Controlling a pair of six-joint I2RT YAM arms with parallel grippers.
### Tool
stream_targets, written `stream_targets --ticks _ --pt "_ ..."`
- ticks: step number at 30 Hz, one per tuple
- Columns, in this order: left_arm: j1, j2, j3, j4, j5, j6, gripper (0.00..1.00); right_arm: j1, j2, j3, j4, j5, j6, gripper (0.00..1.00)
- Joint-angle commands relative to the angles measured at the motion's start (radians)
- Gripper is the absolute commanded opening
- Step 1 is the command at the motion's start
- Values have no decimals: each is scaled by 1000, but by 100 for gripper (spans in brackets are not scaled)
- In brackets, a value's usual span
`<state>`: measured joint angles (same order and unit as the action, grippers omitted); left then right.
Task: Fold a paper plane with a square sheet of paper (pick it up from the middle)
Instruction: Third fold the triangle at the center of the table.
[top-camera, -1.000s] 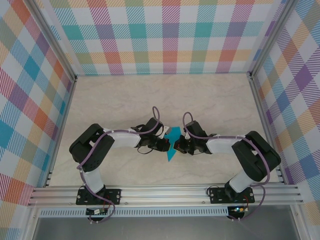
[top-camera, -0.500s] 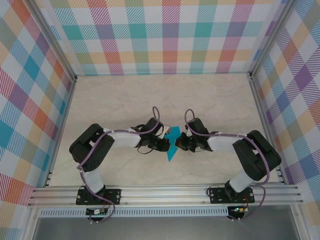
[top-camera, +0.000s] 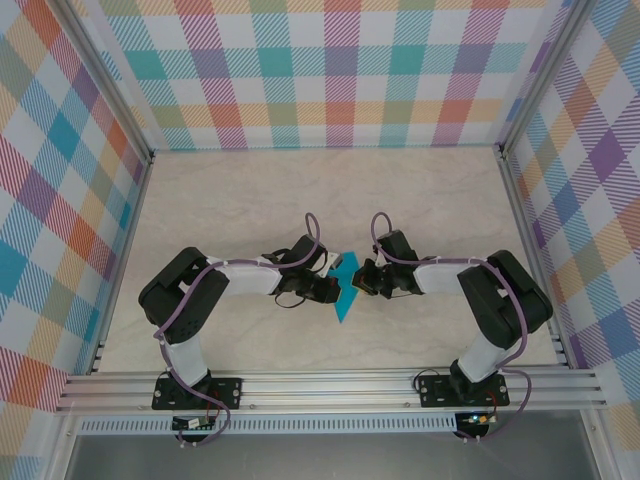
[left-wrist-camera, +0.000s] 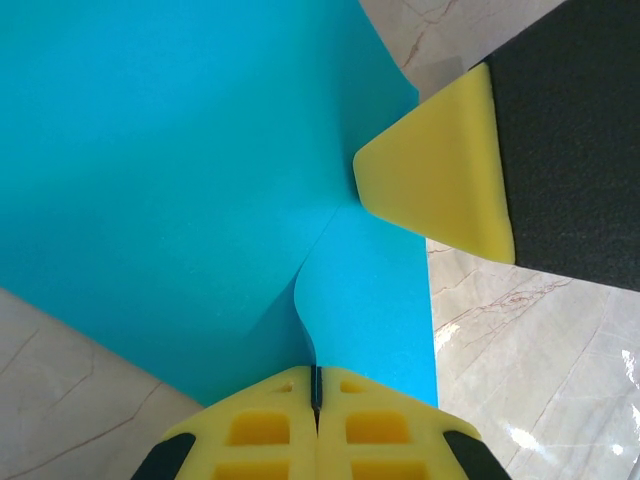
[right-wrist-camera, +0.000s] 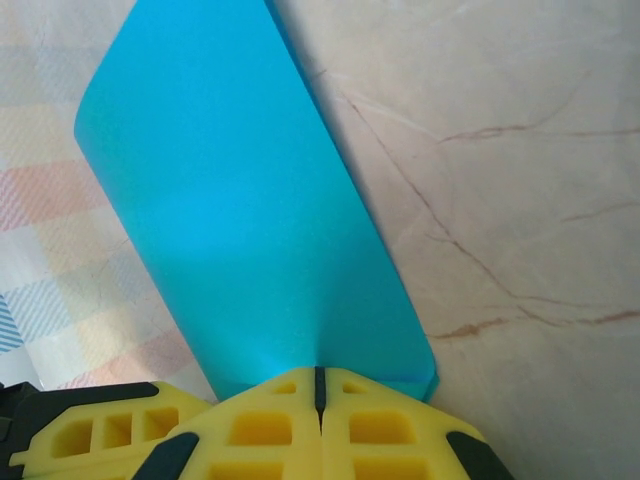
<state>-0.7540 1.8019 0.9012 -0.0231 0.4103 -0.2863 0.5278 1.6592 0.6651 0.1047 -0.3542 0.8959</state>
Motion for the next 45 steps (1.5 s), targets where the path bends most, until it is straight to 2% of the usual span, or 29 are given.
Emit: stream_targets --ticks 1,7,14,21,30,39,45 --pt "1 37 -14 -97 -23 28 3 -8 4 7 -30 -5 -27 0" --pt "2 34 -16 -97 -24 28 3 -49 -55 25 -63 -24 -68 0" --pt "1 38 -8 -100 -22 27 3 -71 13 40 -54 -58 -86 0" --pt "2 36 -6 -109 -23 27 3 -74 78 50 -107 7 -77 0" --pt "2 28 -13 -114 -30 29 3 -83 3 75 -102 -53 -81 0" --pt "1 29 -8 -119 -30 31 3 -97 48 64 -56 -69 -85 0" --pt "1 28 -9 -120 -30 33 3 -105 51 50 -98 1 -95 0"
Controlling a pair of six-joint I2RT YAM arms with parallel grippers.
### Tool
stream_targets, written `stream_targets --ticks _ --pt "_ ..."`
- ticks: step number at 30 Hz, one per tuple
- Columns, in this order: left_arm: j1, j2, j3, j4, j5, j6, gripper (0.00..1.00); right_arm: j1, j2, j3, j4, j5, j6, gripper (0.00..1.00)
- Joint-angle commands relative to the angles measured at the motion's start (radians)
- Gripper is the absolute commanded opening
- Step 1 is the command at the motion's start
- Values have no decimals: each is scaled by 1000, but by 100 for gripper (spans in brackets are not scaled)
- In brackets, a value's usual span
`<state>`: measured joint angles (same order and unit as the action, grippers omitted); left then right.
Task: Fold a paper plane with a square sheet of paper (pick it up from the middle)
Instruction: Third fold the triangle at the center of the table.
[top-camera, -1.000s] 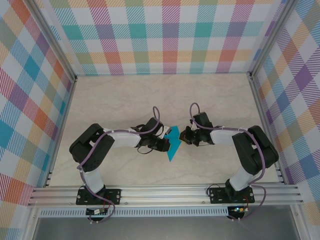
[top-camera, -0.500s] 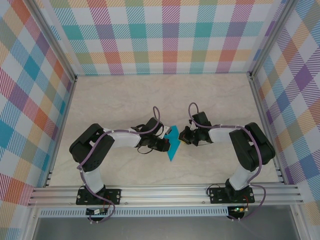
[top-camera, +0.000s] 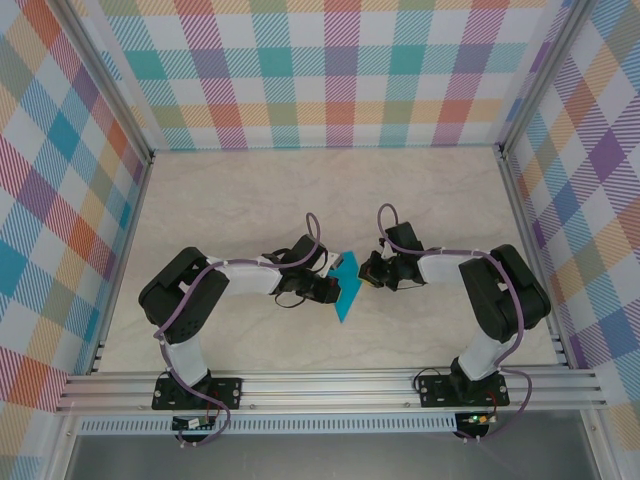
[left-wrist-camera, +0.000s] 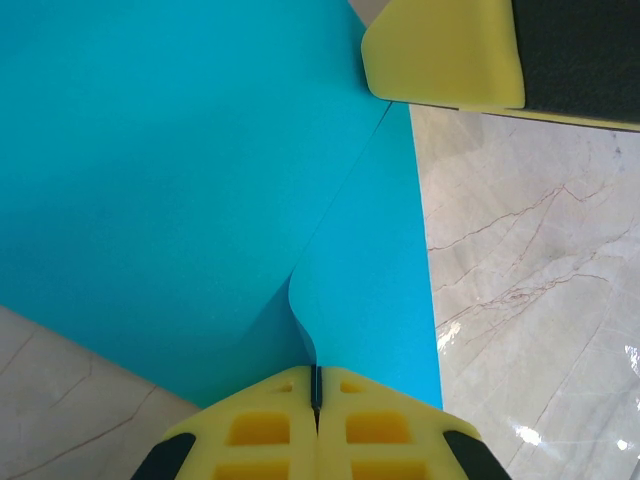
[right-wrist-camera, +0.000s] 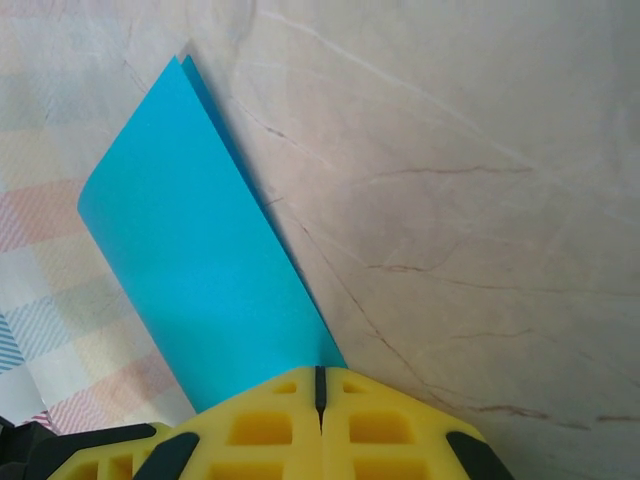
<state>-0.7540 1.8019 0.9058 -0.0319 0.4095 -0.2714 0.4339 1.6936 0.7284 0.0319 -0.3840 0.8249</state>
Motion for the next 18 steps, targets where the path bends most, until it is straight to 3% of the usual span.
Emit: stream_targets --ticks 1,8,18 --pt "2 28 -13 -112 -28 17 3 -12 22 -7 -48 40 -24 0" --pt "1 27 -14 -112 -34 17 3 -12 48 -39 -63 11 -4 0" --pt "1 0 7 -155 -49 32 11 -11 -143 -139 -52 -60 10 0"
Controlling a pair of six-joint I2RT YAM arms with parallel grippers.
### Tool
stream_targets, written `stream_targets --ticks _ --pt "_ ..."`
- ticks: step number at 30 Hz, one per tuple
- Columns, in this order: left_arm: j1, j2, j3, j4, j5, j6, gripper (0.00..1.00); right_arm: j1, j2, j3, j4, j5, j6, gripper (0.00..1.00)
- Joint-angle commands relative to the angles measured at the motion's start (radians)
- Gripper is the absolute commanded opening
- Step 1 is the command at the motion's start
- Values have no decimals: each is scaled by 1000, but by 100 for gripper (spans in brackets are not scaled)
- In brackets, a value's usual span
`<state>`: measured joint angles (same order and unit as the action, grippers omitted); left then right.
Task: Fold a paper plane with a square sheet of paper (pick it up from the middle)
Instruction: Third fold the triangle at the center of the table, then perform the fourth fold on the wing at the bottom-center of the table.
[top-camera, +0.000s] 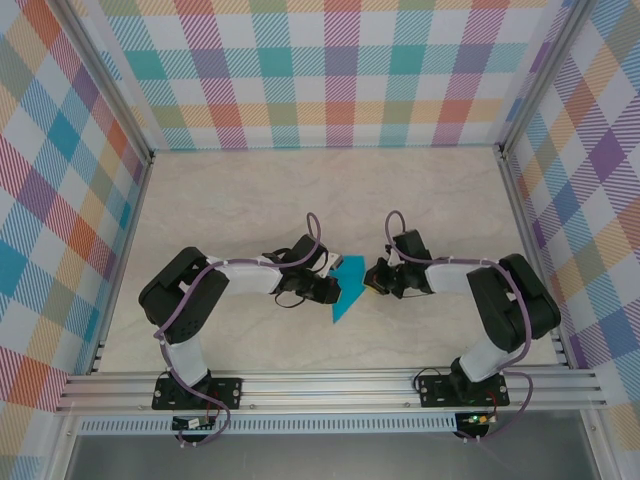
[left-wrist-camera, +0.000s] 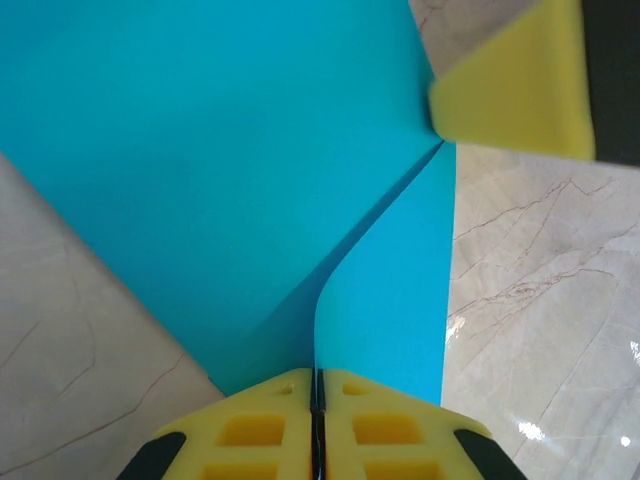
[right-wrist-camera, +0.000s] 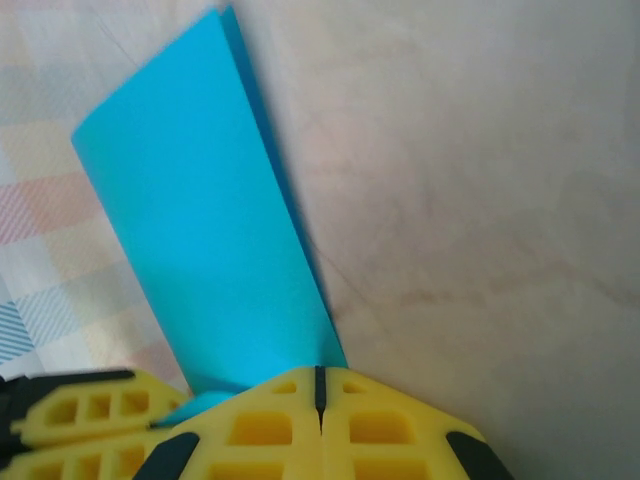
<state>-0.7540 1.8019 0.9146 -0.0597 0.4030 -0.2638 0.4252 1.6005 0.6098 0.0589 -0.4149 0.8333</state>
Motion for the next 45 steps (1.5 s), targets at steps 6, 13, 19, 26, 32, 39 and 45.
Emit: stream_targets --ticks 6,13,19,26,32,39,45 --pt "2 -45 19 -162 -62 19 27 -2 -176 40 -195 -5 -44 2" --pt "0 -144 3 -160 -88 -20 38 27 -151 83 -151 -70 -45 4" --pt "-1 -225 -44 -172 -191 -74 39 82 -76 120 -132 -62 -32 3" --pt "-56 -351 -71 -161 -233 -148 26 92 -89 110 -156 -8 -31 4" --pt "-141 -349 -52 -123 -244 -172 16 90 -186 79 -254 117 -40 16" --pt "-151 -203 14 -132 -279 -155 10 89 -211 38 -262 136 -29 26" --pt "-151 -135 44 -155 -390 -153 7 89 -195 13 -193 61 -20 33"
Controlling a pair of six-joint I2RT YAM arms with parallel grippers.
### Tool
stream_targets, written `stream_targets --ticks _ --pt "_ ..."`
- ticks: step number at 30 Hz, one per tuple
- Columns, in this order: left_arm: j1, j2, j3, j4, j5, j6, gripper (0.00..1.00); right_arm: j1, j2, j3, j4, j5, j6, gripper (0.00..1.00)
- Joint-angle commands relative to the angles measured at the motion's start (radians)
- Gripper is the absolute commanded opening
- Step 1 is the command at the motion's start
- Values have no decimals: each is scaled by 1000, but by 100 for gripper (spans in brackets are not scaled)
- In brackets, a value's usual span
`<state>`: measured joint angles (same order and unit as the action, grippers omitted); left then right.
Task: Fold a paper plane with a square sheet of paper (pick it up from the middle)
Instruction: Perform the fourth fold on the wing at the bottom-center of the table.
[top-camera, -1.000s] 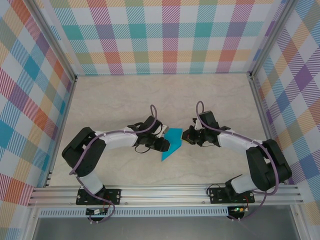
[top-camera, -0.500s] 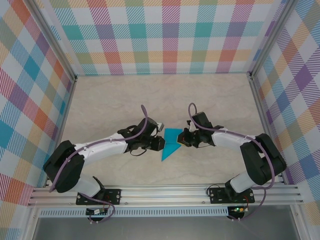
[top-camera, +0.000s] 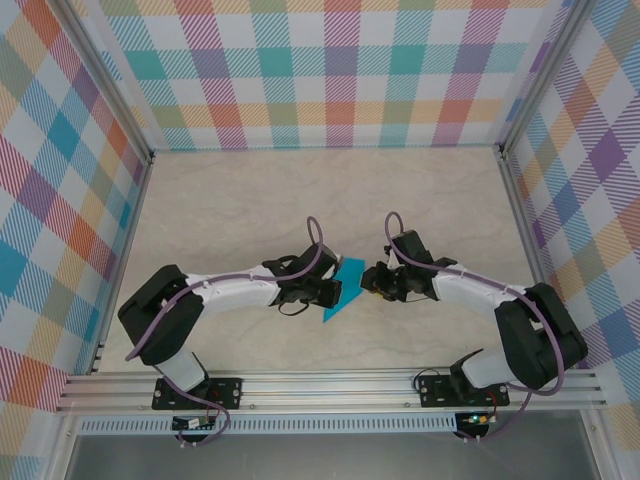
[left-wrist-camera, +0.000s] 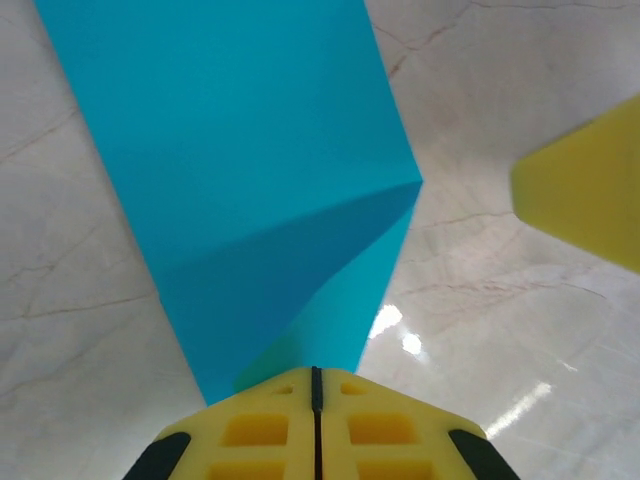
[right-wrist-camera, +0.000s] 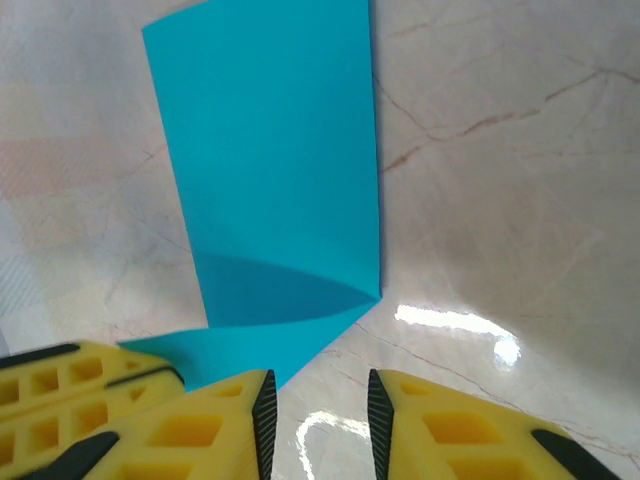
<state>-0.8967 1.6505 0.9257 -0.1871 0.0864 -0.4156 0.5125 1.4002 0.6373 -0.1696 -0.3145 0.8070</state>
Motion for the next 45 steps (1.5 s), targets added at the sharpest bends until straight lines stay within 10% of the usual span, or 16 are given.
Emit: stream_targets --ticks 1,27,45 --pt "-8 26 33 -29 -84 0 7 1 10 -17 46 -45 9 34" --pt "-9 64 3 25 -54 -9 7 4 229 54 220 -236 -43 29" --pt "-152 -11 -34 -18 -288 -63 44 4 188 61 176 -213 -19 9"
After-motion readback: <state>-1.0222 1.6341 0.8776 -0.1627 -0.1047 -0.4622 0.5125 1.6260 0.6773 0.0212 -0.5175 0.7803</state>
